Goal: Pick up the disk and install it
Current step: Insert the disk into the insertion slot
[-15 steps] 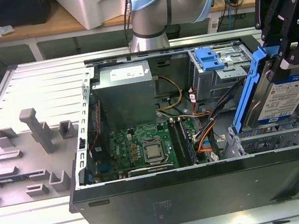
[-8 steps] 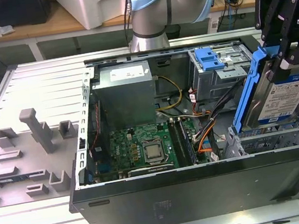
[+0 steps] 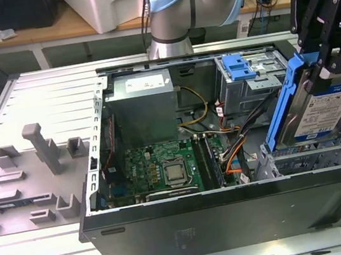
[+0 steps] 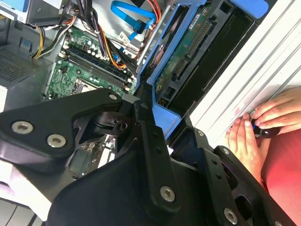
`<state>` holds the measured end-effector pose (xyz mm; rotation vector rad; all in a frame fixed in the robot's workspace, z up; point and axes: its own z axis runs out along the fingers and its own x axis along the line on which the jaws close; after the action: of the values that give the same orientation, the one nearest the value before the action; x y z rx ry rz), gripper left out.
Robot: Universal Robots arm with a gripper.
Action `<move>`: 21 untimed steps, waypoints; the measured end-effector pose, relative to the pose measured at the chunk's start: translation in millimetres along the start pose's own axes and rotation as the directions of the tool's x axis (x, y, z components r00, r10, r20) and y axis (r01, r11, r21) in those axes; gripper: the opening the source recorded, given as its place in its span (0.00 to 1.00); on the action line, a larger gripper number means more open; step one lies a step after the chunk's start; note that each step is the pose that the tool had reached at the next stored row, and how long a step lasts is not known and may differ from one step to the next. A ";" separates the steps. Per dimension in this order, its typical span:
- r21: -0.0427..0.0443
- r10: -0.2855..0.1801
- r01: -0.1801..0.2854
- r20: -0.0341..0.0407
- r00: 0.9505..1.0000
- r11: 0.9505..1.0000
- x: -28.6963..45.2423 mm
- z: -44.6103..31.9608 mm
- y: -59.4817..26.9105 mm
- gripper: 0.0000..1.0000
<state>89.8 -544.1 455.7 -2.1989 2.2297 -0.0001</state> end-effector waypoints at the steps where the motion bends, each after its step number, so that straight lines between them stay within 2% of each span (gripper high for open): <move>1: 0.000 -0.002 0.002 0.000 1.000 1.000 0.0 0.0 0.0 0.36; 21: 0.000 -0.012 0.012 -0.001 1.000 1.000 0.7 4.4 0.0 0.36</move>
<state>89.8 -544.8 451.3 -2.2132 2.2168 -0.0014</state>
